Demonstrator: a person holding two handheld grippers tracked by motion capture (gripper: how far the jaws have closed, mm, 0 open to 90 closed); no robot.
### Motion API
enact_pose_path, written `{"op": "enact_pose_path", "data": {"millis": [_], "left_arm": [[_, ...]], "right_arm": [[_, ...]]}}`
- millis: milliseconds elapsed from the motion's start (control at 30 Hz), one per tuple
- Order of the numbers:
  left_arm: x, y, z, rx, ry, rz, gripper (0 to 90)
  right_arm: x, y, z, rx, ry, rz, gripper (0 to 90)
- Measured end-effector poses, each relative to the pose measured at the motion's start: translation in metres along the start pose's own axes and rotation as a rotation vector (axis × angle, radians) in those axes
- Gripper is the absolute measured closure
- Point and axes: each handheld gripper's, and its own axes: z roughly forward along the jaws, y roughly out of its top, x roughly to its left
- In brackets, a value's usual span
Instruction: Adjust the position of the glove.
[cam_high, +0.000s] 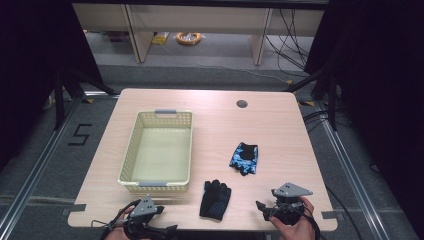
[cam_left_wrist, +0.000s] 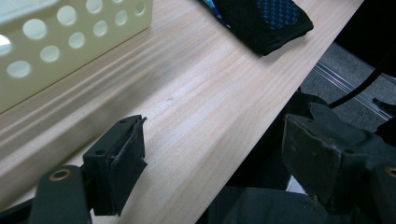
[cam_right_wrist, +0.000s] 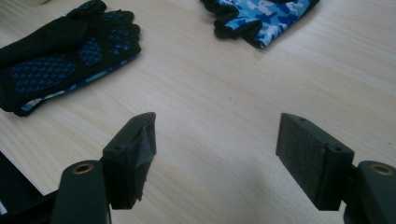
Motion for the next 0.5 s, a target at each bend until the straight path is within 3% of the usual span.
{"op": "enact_pose_path", "data": {"millis": [233, 300, 333, 367, 400, 433, 500], "left_arm": [[-0.0019, -0.0005, 0.0018, -0.016, -0.002, -0.009, 21.1], [-0.0006, -0.0002, 0.0017, 0.009, 0.014, 0.004, 21.0], [-0.0023, -0.0003, 0.0021, 0.001, 0.006, -0.010, 21.0], [-0.0013, 0.0003, 0.0013, 0.010, 0.004, 0.018, 21.0], [-0.0052, 0.0001, 0.0029, -0.013, -0.010, -0.024, 21.1], [-0.0051, 0.0008, 0.0032, -0.017, -0.011, -0.002, 21.0], [-0.0061, 0.0010, 0.0039, -0.026, -0.018, -0.005, 21.0]], "right_arm": [[0.0010, 0.0005, -0.0005, 0.014, 0.004, -0.005, 33.5], [0.0013, 0.0009, 0.0002, 0.009, 0.007, -0.010, 33.9], [0.0029, 0.0017, -0.0003, 0.018, 0.013, 0.008, 34.5], [0.0025, 0.0017, 0.0001, 0.017, 0.009, -0.010, 35.3], [0.0034, 0.0022, 0.0004, 0.011, 0.016, -0.018, 36.5], [0.0039, 0.0026, 0.0007, 0.006, 0.020, -0.015, 36.5], [0.0052, 0.0040, -0.0002, 0.012, 0.032, 0.001, 36.9]]}}
